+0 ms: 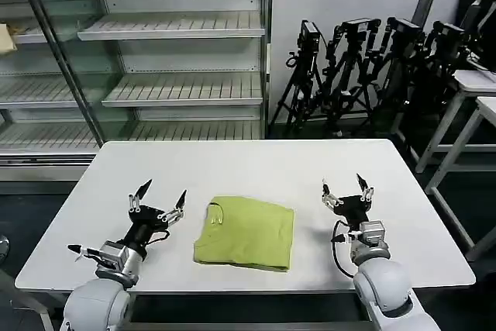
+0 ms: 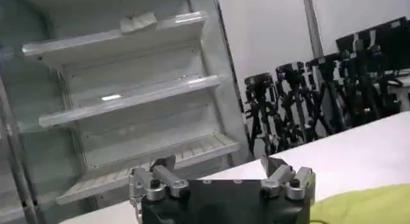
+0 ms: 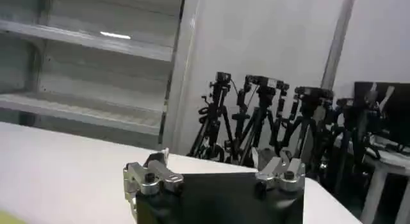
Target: Fold and organize the clothes.
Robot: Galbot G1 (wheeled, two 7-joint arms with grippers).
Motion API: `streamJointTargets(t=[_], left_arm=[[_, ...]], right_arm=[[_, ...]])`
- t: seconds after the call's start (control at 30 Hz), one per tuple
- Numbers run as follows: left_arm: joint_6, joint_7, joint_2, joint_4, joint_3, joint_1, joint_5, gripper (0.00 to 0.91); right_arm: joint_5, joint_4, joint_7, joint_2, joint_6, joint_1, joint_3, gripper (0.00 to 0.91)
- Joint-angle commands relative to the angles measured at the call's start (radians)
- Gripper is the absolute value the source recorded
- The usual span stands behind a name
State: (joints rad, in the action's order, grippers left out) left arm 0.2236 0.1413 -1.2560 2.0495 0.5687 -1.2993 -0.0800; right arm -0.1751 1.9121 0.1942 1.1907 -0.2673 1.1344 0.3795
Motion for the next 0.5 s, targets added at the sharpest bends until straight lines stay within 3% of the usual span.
streamJointTargets(t=[0.03,0.5], left_arm=[[-0.003,0.009,0.008,-0.021,0.006,0.016,0.001,0.907],[-0.053,0.044,0.014,-0.031,0.051,0.026,-0.014,0.907]], right_arm=[[0.017,-0.026,0.004,0.008,0.01,-0.014,-0.003,0.907],[0.071,-0.071,-0.021,0.02,0.053,-0.04,-0.006,0.907]])
